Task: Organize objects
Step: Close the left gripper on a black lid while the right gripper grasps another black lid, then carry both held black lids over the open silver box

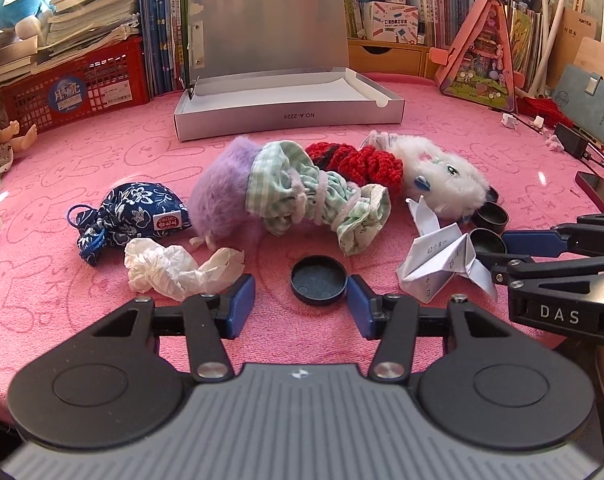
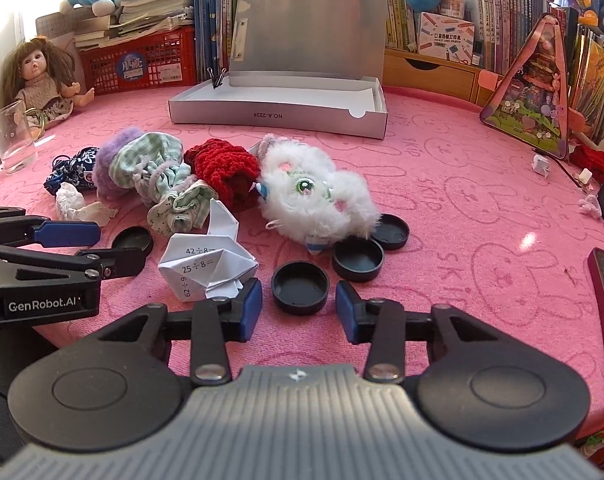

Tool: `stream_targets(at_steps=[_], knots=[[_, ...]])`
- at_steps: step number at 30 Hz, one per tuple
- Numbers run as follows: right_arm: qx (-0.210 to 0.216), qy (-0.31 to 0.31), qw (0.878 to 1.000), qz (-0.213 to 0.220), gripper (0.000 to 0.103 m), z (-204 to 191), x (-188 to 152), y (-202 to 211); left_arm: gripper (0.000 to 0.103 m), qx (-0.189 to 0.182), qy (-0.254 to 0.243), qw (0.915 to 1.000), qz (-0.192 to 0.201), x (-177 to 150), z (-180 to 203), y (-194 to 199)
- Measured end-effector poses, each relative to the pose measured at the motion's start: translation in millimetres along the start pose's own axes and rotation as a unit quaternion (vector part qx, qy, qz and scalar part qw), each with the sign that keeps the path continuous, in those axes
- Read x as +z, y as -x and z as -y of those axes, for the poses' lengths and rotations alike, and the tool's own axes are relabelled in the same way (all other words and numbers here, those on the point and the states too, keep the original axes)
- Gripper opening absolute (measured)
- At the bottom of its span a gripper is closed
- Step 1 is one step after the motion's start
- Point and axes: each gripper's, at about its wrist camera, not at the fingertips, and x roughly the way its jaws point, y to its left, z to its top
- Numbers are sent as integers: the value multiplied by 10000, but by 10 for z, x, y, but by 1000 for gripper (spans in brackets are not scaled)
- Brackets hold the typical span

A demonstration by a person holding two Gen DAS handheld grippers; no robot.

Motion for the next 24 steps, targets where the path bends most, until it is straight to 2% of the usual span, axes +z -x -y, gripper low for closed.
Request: stream_targets(at_steps=[3,5,6,7,18,24], knots=[[25,1,10000,23,44,-21,13,-13,56,0,-38,10000,38,7,23,-26],[36,-49,10000,32,39,-23,19,-18,47,-39,-50,10000,68,11,27,-27],[41,-53,10000,35,37,-25,23,-17,39,-48,-58,9999,80,15,31,-26],[65,-45,10000,34,37,-28,26,-13,37,-47,-75,9999,88,16,38,-23],[90,-117,9995,280,37,26,155,101,37,-196,-107,9991,365,112,45,128],[98,-435,9982,399,37,166,312,117,37,-273,-38,9979,578,259,8,226]])
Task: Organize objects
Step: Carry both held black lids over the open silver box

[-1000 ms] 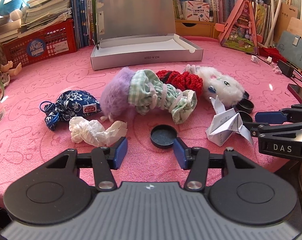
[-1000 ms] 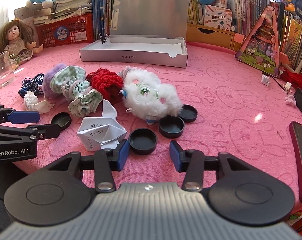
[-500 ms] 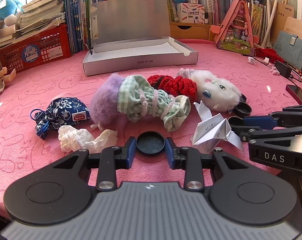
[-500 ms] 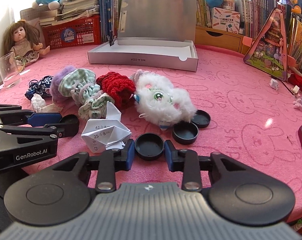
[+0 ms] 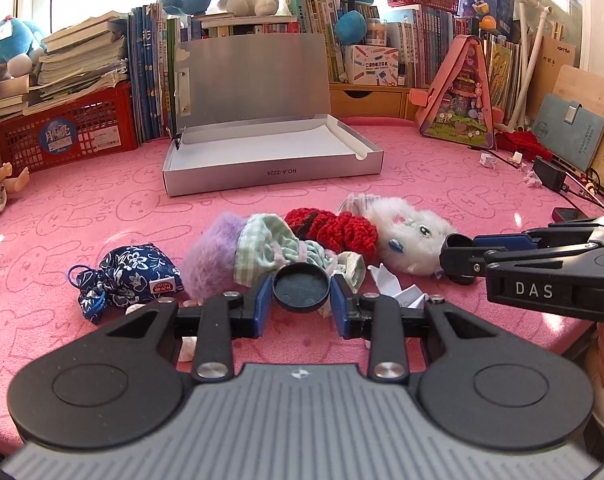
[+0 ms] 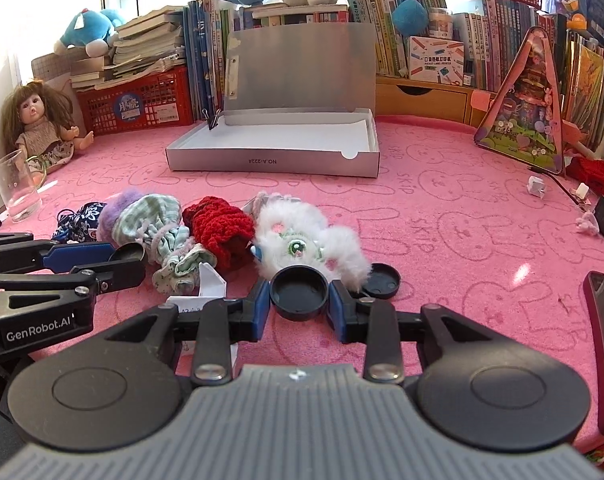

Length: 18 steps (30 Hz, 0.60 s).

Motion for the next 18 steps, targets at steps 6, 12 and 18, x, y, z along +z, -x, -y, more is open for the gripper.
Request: stream_targets(at_steps=[6,12,18], knots=[[-89,-181,9996,181,37,91,201,-52,37,-29,32,9997,238,254,-49,-33],[-106,-468,9986,229,37,226,412,-207,37,90,110,9992,370,564,-143,-208],[-139,-565,9978,308,36,305,641,-410,37,129,243,9992,278,811,-268,-495]])
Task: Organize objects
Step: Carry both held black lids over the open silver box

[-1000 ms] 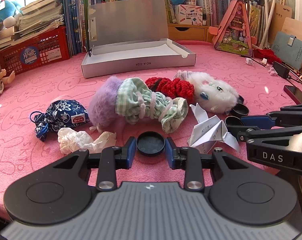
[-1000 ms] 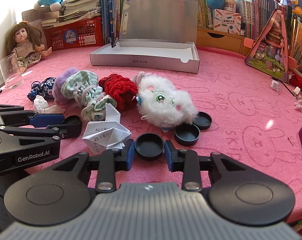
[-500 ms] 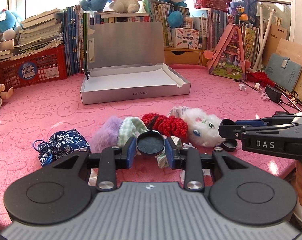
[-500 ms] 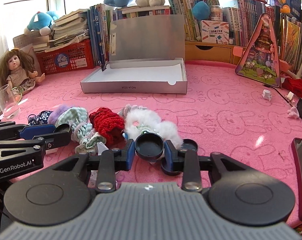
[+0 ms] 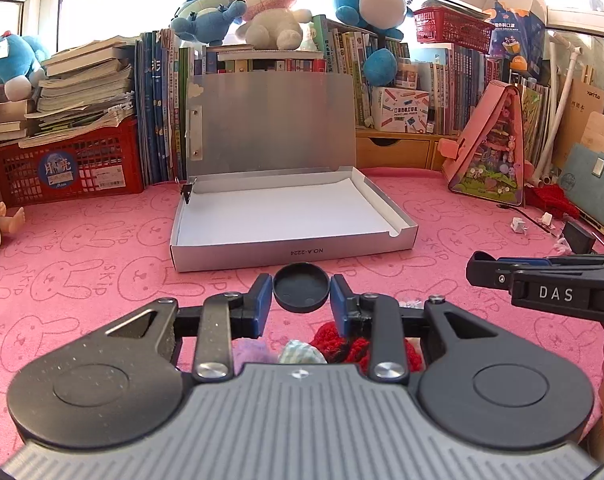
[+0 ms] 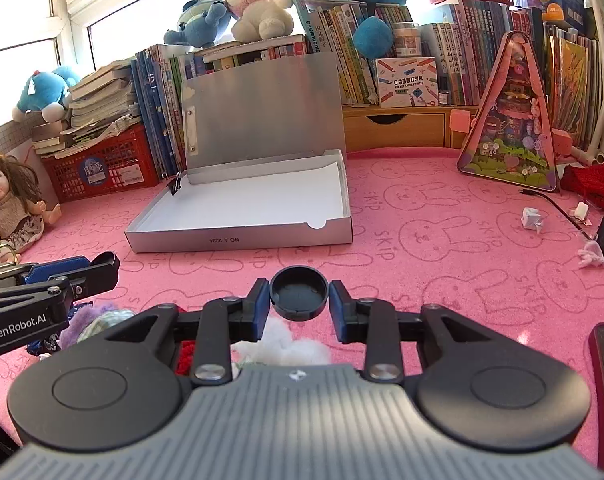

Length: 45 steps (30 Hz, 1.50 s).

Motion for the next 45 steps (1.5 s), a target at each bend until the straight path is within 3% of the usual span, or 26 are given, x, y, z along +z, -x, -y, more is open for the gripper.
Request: stream_targets(at_steps=[8,15,24,33,45], knots=[[72,-159,9998,-128,36,74,268,-417,37,138,98,9997,-167,258,-133,-468],[177,-299,9986,-401,36,220,406,-780,37,194,334,9977,-563,427,-271,-986],[318,-439,9972,-514,36,255,636,-1194,37,312,365,9968,-637,694,-287,-1477],[207,-265,9972,-665,37,145,729,-1641,37,361,523,9937,-927,744,-320,-1971],[54,-164,9958,-903,37,156,684,-1941,37,473,613,9856,-1502,724,-371,-2325]])
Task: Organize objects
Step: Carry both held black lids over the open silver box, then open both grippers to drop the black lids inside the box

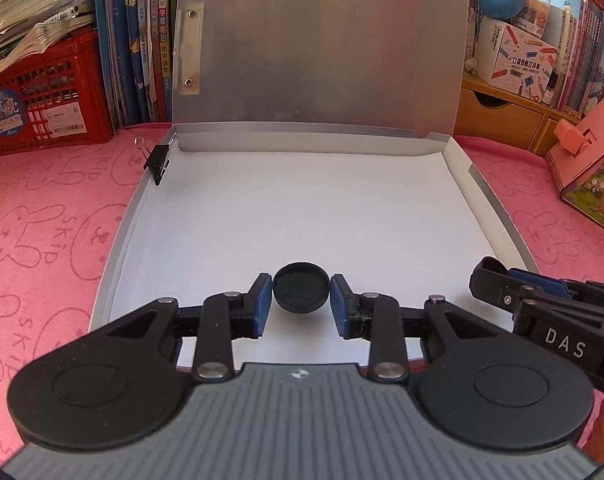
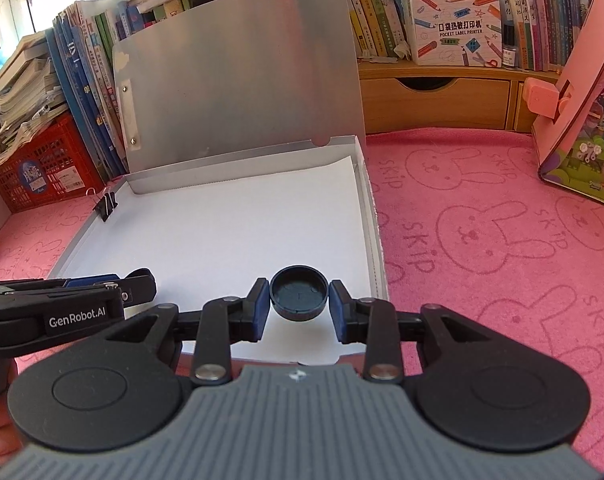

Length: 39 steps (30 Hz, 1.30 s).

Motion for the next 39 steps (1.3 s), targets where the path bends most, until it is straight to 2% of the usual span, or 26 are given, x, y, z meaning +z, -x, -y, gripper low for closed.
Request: stream_targets(at_steps=[4,9,11,12,13,14,16,19,22,30,39], knots=[[-10,2,10000,-65,37,11,-19,-59,37,26,-11,9999,-121,-34,-9,-76],[22,7,9999,-138,38,19,-41,-115,37,68,-93,9999,-92,-33,8,-102],[33,33,10000,-78,42,13,-50,-104,37,52,-115,9999,-86,-32,12,-88],[28,32,10000,-51,47,10,-48,-91,38,12,-118,9999,-72,-33,15,-74],[44,18,10000,-17,57,10,-43,-74,38,-20,-130,9999,-49,-32,17,-55],[78,0,10000,6,59,14,-36,-54,39,-25,-143,9999,-22,-30,21,-33],[65,-20,10000,36,59,18,-19,-8,53,3,-177,9998,51,-17,32,28],[43,-19,9999,104,60,28,3,99,68,-13,-242,9994,232,3,38,163],[40,-24,9998,191,61,59,20,249,74,-5,-349,9985,413,3,47,333],[234,-31,9985,488,65,152,-120,766,82,-21,-472,9952,860,-231,-2,874],[395,293,9960,741,66,58,-446,1290,83,-202,-480,9931,1049,-641,-15,1321]])
